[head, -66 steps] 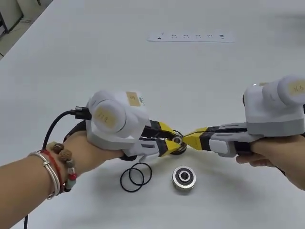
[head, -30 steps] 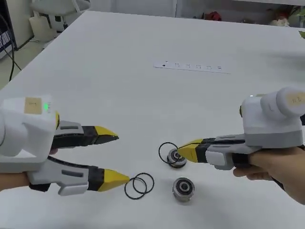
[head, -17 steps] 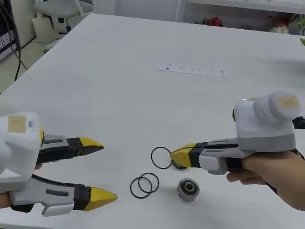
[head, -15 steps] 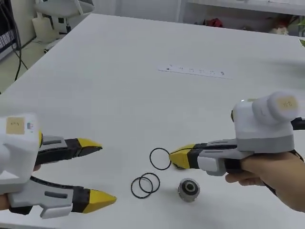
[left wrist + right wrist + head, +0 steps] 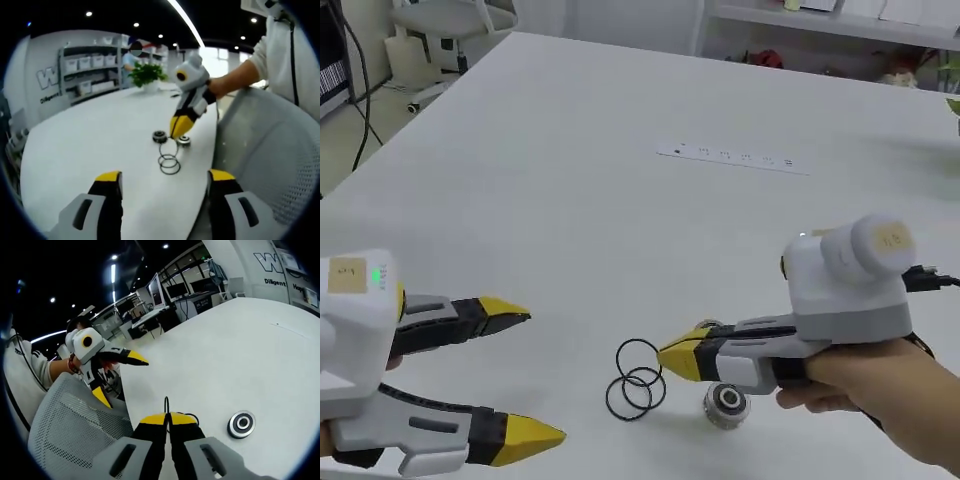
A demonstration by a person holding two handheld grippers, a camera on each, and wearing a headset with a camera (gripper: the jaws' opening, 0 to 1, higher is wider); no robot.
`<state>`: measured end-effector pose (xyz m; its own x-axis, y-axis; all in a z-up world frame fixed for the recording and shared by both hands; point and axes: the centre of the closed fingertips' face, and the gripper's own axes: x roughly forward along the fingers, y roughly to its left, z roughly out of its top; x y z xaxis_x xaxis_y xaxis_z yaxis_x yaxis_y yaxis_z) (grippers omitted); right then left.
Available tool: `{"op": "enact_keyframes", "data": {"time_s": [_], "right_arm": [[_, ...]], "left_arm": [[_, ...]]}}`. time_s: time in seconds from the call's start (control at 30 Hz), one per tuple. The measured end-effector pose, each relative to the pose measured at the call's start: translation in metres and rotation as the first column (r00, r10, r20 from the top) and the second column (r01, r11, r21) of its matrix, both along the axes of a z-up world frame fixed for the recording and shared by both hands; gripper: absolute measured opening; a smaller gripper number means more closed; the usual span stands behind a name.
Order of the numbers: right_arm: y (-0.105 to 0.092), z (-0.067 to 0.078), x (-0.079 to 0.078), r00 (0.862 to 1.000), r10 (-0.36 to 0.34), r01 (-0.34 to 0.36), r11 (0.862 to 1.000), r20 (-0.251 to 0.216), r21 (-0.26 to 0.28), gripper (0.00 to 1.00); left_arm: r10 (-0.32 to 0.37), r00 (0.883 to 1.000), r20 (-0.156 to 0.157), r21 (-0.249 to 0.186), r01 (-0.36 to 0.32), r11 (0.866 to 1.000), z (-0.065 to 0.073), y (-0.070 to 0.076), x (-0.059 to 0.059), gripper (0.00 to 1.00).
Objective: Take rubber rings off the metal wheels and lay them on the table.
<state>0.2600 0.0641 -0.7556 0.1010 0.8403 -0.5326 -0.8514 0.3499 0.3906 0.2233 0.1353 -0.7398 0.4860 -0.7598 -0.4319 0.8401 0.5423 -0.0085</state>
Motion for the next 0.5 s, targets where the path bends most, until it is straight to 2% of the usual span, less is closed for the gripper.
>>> {"op": "enact_keyframes", "data": {"time_s": [0.27, 0.4, 0.5], "right_arm": [[0.003, -0.018, -0.006, 1.0, 0.003, -0.005, 0.999, -0.027, -0.054, 0.0], [0.001, -0.029, -0.006, 0.998, -0.018, 0.011, 0.995, -0.068, -0.101, 0.0], [-0.001, -0.037, -0.002, 0.997, -0.041, 0.033, 0.99, -0.061, -0.136, 0.0]], "left_arm": [[-0.025, 1.0, -0.005, 0.003, 0.025, 1.0, -0.002, 0.004, -0.006, 0.75], [-0.029, 1.0, -0.006, 0.002, 0.029, 1.0, -0.002, 0.008, -0.007, 0.75], [-0.034, 0.999, -0.002, 0.009, 0.034, 0.999, -0.002, 0.014, -0.007, 0.75]]}}
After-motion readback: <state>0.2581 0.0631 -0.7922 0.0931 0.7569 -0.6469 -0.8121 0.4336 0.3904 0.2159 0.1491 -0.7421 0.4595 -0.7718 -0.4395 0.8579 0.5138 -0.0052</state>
